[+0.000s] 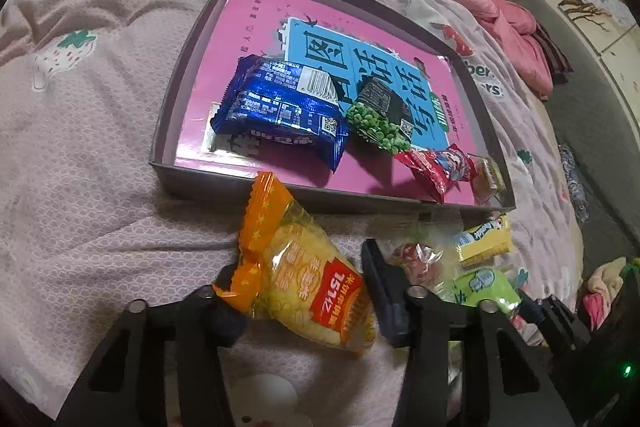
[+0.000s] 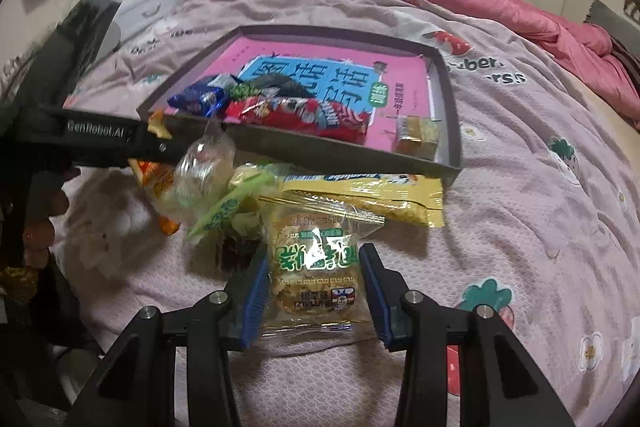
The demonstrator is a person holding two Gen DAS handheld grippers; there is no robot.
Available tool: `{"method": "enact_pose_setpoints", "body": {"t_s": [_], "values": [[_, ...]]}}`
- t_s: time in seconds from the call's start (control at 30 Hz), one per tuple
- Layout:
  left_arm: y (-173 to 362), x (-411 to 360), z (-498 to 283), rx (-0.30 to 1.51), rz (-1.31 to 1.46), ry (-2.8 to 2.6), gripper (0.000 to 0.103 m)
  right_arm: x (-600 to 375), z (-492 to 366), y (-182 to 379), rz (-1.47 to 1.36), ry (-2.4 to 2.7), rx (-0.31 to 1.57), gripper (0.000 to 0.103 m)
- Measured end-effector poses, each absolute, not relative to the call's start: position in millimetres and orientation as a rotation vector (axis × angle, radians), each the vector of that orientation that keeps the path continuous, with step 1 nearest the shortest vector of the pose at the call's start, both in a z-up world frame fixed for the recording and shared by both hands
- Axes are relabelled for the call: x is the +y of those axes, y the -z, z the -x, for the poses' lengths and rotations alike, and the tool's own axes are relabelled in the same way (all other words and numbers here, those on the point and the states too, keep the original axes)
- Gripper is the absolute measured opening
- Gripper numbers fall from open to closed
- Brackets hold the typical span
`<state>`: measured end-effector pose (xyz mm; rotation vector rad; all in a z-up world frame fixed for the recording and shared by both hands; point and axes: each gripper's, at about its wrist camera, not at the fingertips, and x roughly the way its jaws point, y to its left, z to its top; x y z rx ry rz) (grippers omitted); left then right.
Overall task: Organize snacks
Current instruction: 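Grasp the orange bread pack with the left tool while the right tool grasps the clear pastry pack, then carry the orange pack into the tray with the left tool while the right tool carries the pastry pack there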
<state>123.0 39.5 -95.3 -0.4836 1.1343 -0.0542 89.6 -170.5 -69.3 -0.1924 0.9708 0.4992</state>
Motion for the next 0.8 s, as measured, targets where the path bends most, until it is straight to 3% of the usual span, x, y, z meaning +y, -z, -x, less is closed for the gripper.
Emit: {"method": "enact_pose_setpoints", "body": {"t_s": [0.13,0.47,0.8], "values": [[89.4,42.7,-116.0,1.127,0.465,0.060,0.043,-176.3,-89.9,63.2,0.154,-0.501,0.955,0.044],[63.3,50.9,-96.1,1.080,0.420,0.100,0.024,-192.0,-92.1,52.1,0.072,-0.470,0.919,0.044],[43.0,53.4,-90.3,1.022,0.417,0.133,0.024,-204.5,-94.9,36.6,-0.013,-0.470,0.846,0.044]]}}
